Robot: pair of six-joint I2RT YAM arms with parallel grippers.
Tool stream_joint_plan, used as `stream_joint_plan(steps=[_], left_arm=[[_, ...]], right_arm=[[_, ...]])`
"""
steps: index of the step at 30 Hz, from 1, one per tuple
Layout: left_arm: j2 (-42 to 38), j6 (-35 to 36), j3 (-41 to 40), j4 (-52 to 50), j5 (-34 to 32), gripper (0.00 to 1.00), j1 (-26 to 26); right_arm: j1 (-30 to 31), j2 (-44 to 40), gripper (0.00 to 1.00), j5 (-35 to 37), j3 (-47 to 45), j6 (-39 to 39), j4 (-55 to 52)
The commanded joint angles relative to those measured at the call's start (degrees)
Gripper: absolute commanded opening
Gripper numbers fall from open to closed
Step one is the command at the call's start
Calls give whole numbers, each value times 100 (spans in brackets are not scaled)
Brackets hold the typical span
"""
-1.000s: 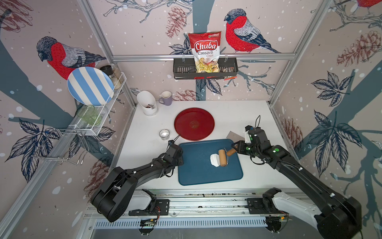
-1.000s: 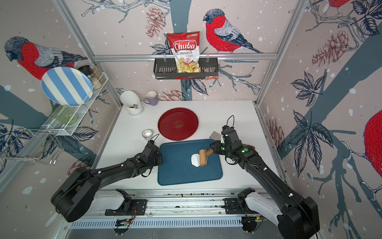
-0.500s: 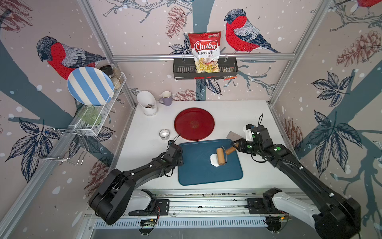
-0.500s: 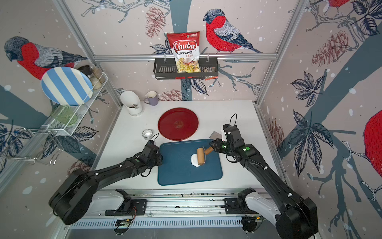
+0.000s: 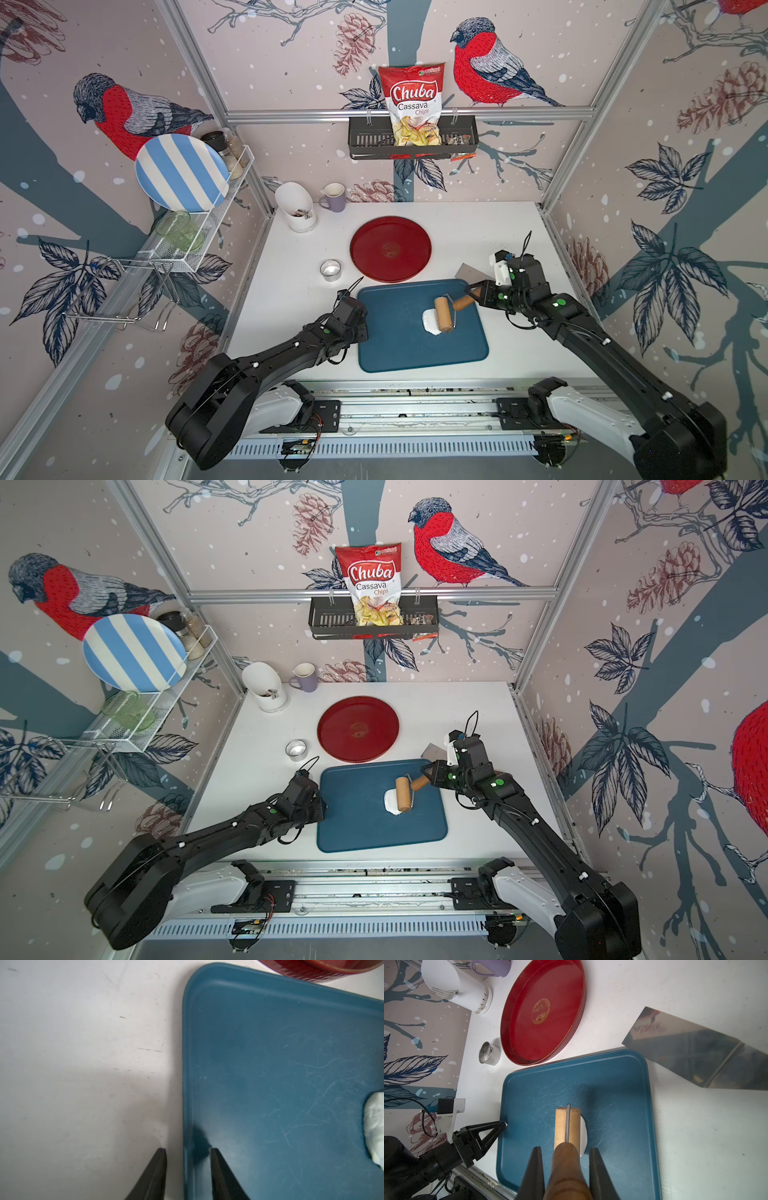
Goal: Roll out the dumpling wrappers from the dough
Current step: Flatten out the dough on the work surface.
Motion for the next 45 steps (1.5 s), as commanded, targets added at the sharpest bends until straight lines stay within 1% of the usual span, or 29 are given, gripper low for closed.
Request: stream_joint_plan(steps=[1,5,10,14,26,38,45], left_arm=[[50,-130,-58,-23,9,29,-33],[111,-92,-66,15,-11,13,-42],[88,-61,-66,16,-72,1,-39],[88,-24,-66,15,-93,0,-40],[106,43,-117,60,-55,0,-37],[-91,148,-127,78,-119,0,-35],[34,243,-66,86,-141,0,-34]], right_arm=[[-25,-50,0,-141,-13,-59,305],[-34,-48,0,-145,-69,-80,315],[-35,-17,0,-176,-151,-115,436],[-38,42,0,-221,-215,-103,619],[-25,382,0,-298,-285,-281,690],[154,659,0,-236,-259,-181,328],[99,676,0,-110,-208,-150,237]])
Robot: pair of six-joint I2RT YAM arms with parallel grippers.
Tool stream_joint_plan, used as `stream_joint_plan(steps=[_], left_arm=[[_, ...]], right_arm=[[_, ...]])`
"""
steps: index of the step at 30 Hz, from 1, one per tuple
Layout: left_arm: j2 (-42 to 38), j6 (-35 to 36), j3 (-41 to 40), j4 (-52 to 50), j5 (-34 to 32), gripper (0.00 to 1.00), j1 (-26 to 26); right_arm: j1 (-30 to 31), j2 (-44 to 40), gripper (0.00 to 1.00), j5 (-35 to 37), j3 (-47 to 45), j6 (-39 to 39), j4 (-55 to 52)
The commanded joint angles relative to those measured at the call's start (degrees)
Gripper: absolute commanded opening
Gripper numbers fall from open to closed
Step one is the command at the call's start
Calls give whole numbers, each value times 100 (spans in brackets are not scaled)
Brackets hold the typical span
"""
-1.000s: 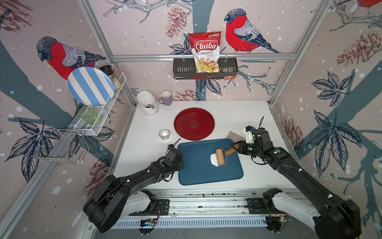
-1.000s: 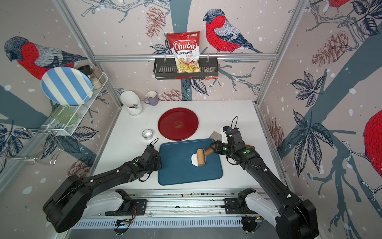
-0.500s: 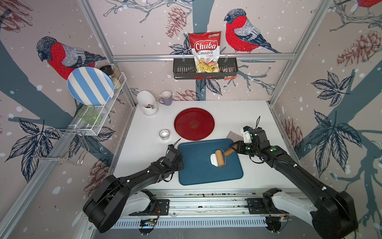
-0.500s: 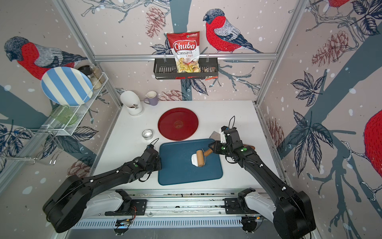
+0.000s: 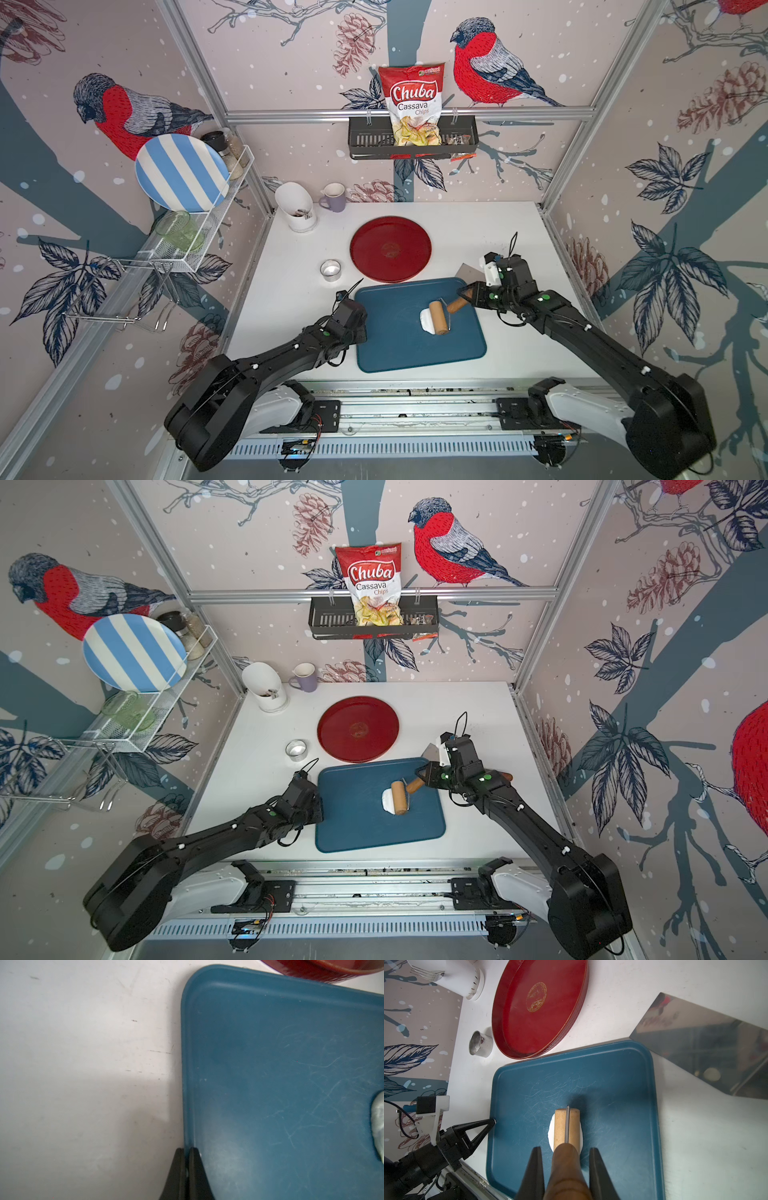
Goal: Roll out the dumpling wrappers from the dough
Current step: Flatten out the dough on the work surface.
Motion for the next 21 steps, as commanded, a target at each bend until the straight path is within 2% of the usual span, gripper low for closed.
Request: stream_joint_plan(steps=[1,10,21], left_arm=[[78,163,56,-33,17,0,-11],[116,348,133,-61,-47,0,-5],[306,382,166,6,44,0,-5]], right_arm=[[-51,27,0,23,54,-19,-414],[-216,-287,0,-83,160,113,-457],[-125,-111,0,-264,6,133,-119]])
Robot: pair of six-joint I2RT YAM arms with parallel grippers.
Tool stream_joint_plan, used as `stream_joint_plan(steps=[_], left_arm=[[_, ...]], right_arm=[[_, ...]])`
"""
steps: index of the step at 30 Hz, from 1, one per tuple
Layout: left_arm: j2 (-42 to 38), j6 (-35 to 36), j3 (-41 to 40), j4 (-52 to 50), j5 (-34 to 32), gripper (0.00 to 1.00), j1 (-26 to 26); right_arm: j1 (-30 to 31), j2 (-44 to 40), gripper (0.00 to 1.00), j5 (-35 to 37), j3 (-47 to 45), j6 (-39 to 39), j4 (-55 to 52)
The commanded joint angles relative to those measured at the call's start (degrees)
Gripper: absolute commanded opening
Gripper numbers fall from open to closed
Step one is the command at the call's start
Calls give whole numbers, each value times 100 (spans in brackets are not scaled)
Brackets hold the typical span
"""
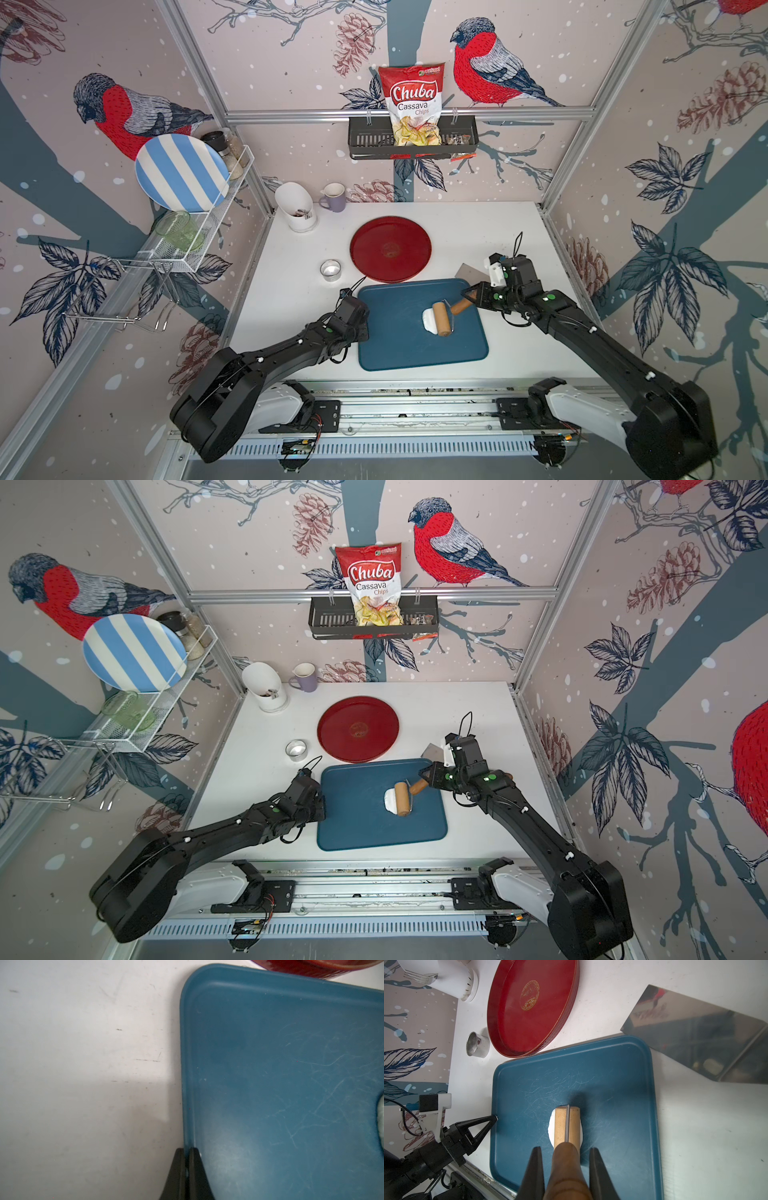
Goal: Roll out the dumpling wrappers from the dough
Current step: Flatten out the dough on the work surface.
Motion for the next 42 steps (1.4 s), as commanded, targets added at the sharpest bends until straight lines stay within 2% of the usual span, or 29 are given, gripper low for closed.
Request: stream_joint_plan(steps=[1,8,18,26,34,42], left_arm=[[52,173,25,-90,30,0,4],[52,172,36,-91,43,0,-6],[43,176,8,-110,23,0,-3],[61,177,9,-83,45,0,-14],[29,169,-8,-132,-7,0,-5],[41,201,-8,-145,-5,0,-5]], right_arm=[[106,56,0,-130,-66,59,224],[351,137,0,225,-114,72,40],[27,-37,0,163,-9,-76,-173],[525,163,0,177,-62,96,75],[-75,43,0,349,-54,-200,-331],[-41,26,0,136,17,-171,-258]])
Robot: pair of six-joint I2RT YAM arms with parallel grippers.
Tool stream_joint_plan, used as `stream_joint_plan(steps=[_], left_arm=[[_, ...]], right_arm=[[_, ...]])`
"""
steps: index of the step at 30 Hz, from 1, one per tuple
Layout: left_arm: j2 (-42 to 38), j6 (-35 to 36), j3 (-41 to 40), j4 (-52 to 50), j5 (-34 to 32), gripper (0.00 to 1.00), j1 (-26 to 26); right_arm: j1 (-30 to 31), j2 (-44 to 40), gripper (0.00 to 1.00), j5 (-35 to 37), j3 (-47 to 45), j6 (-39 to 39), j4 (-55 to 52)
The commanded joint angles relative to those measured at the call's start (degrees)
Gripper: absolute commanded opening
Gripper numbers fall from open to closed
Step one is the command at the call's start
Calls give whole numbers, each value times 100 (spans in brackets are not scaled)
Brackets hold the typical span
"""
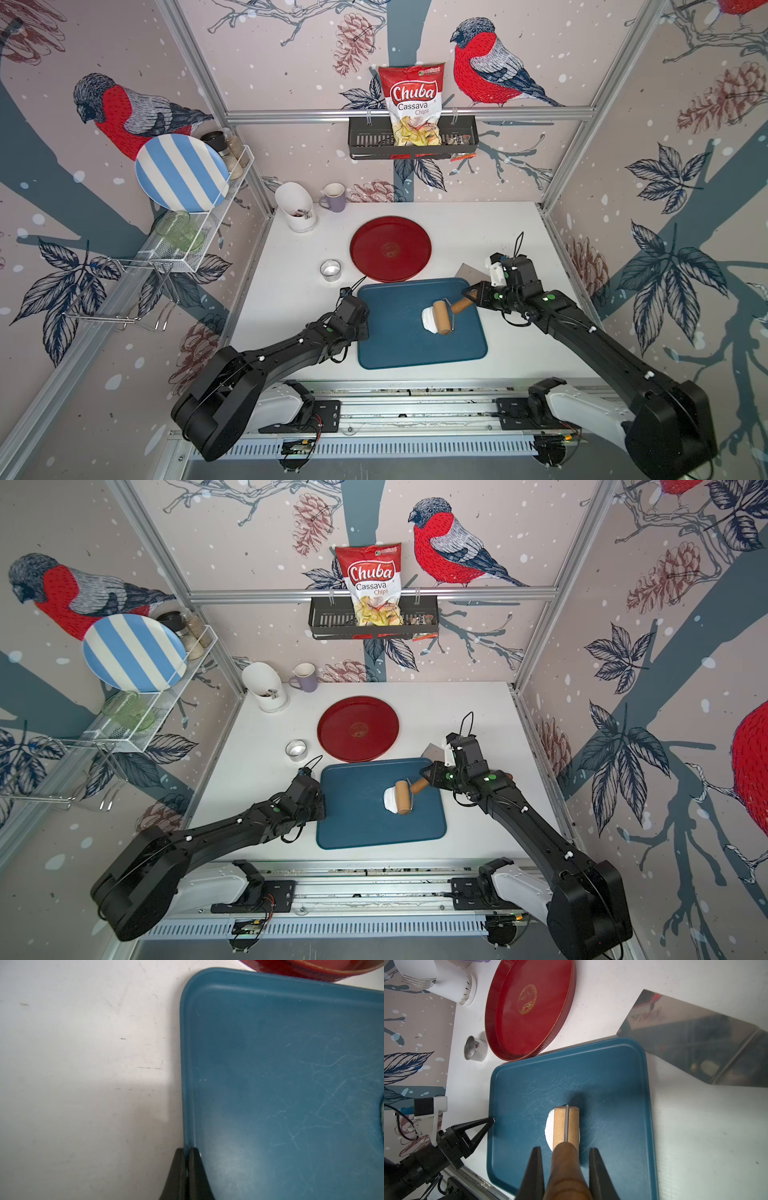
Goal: Roll out the dumpling wrappers from the dough
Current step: Flatten out the dough on the work surface.
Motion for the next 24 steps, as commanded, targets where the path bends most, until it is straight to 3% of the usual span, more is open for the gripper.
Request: stream_joint_plan(steps=[1,7,17,24], left_arm=[[21,120,-17,-191,126,0,-9],[76,118,-2,-140,161,0,-8],[93,112,-9,-151,135,0,-2],[112,122,1,-126,152,0,-6]], right_arm=[[131,22,0,24,24,-78,-229],[674,236,0,120,56,148,-47],[-1,-29,0,362,-5,-212,-454],[134,22,0,119,30,-121,-313]])
